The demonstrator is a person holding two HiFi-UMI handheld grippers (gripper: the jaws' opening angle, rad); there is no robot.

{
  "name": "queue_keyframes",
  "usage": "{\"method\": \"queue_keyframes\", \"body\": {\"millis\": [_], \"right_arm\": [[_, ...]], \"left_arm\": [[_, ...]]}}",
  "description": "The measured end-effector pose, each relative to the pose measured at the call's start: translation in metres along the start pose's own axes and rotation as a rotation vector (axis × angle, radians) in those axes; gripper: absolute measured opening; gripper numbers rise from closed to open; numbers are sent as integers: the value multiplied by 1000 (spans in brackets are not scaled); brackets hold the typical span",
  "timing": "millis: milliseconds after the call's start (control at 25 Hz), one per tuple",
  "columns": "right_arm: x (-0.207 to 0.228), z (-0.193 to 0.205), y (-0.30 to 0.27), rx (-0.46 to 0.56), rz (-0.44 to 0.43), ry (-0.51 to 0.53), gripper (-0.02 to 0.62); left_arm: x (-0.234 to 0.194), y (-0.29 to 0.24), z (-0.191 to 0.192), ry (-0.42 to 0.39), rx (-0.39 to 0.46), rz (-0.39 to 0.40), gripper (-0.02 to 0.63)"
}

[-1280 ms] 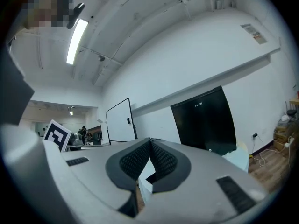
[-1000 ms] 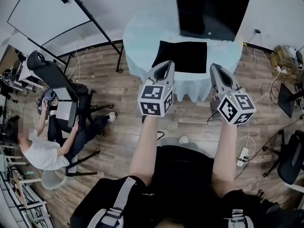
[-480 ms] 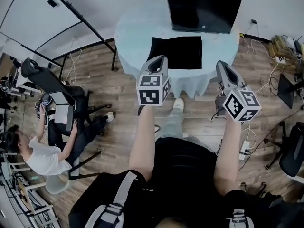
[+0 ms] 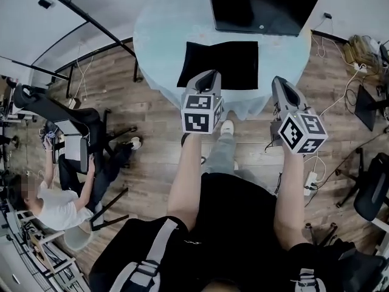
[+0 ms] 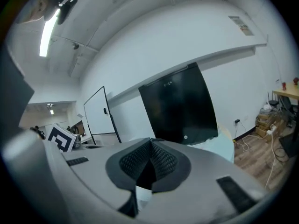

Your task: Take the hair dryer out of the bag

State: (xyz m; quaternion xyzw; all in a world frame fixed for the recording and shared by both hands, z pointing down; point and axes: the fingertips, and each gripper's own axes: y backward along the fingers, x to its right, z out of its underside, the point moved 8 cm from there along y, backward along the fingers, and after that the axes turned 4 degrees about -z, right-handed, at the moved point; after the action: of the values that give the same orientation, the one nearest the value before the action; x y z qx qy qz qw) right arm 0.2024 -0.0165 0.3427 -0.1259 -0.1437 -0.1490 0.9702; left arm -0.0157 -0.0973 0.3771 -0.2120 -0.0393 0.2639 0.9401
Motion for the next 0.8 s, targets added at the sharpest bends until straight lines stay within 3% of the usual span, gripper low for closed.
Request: {"method": "queue_keyframes", "body": {"millis": [160, 280, 800], "right_arm": [[16, 9, -28, -31, -2, -41, 8], [26, 14, -44, -27, 1, -76, 8], [69, 26, -96, -22, 66, -201, 8]], "left_arm": [[-8, -34, 7, -38, -43, -7, 41], [-9, -58, 12, -74, -105, 27, 98], [-9, -141, 46, -242, -326, 130, 108]]}}
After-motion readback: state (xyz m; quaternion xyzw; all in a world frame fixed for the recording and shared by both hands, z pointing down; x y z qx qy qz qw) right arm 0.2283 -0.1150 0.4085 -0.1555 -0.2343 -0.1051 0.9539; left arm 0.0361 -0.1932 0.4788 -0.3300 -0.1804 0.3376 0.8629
